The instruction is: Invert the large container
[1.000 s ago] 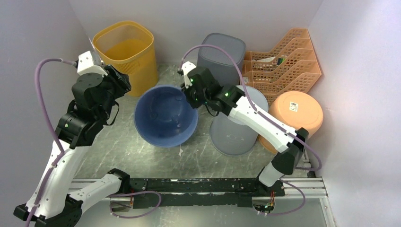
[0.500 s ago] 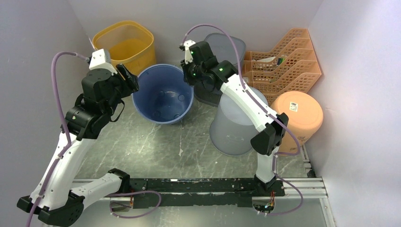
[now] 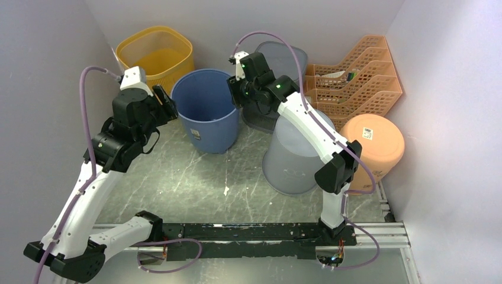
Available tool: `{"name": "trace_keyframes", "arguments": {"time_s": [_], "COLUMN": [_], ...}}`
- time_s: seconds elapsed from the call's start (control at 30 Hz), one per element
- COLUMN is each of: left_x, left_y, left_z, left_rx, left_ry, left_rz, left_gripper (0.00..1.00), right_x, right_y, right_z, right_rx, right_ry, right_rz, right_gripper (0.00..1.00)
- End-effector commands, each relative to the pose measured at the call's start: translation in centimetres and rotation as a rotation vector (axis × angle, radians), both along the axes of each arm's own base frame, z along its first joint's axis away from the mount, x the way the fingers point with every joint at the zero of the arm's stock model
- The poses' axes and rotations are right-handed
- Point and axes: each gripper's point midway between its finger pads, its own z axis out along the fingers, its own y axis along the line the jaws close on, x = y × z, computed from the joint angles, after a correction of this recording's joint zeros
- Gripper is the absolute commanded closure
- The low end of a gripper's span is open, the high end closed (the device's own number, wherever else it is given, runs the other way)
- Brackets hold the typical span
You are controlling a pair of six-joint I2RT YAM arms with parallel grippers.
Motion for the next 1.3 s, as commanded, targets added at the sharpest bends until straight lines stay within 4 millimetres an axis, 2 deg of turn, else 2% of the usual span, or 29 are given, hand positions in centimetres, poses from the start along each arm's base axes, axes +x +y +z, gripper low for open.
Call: {"name": "trace_keyframes", "arguments": {"time_s": [0.0, 0.2, 0.3, 0.37, 0.4, 0.5, 0.67, 0.73, 0.87, 1.0, 1.13, 1.17, 1.27], "left_x": [0.2, 0.2, 0.2, 0.1, -0.1, -0.6, -1.0, -1.0, -0.1, 1.5, 2.9, 3.3, 4.0], "left_y": [0.0, 0.2, -0.8, -1.5, -1.5, -1.0, 0.9, 2.0, 4.2, 5.4, 5.9, 5.9, 5.2], "left_z": [1.1, 1.5, 0.9, 0.0, -0.9, -1.8, -3.4, -3.2, -0.7, 3.3, 8.0, 8.8, 11.4], "left_rx": [0.002, 0.009, -0.013, -0.041, -0.068, -0.107, -0.149, -0.165, -0.167, -0.115, -0.096, -0.095, -0.110], "left_ry": [-0.019, 0.015, 0.054, 0.094, 0.135, 0.171, 0.236, 0.215, 0.127, 0.058, -0.066, -0.086, -0.151], "left_rz": [0.000, 0.017, -0.023, -0.038, -0.023, 0.033, 0.138, 0.178, 0.210, 0.217, 0.229, 0.225, 0.185], "left_gripper": [0.30, 0.28, 0.27, 0.27, 0.27, 0.27, 0.23, 0.22, 0.22, 0.21, 0.22, 0.22, 0.24], "right_x": [-0.6, -3.0, -5.5, -7.2, -9.2, -11.4, -12.0, -11.8, -10.7, -10.4, -9.7, -9.4, -8.5], "right_y": [-1.4, -1.0, 1.1, 3.0, 5.0, 7.4, 9.3, 9.8, 10.5, 11.8, 12.5, 12.8, 12.8], "right_z": [3.4, 8.7, 10.4, 10.2, 9.2, 7.6, 6.8, 6.8, 5.8, 3.1, 0.6, -0.4, -1.6], "right_rx": [0.011, -0.002, -0.016, -0.023, -0.053, -0.089, -0.051, -0.052, -0.086, -0.125, -0.158, -0.177, -0.205], "right_ry": [-0.078, -0.202, -0.265, -0.272, -0.273, -0.267, -0.255, -0.272, -0.290, -0.247, -0.221, -0.213, -0.208], "right_rz": [-0.014, 0.015, 0.104, 0.204, 0.295, 0.388, 0.453, 0.469, 0.473, 0.505, 0.511, 0.511, 0.497], "right_gripper": [0.55, 0.50, 0.43, 0.43, 0.43, 0.42, 0.42, 0.42, 0.40, 0.40, 0.40, 0.40, 0.40]}}
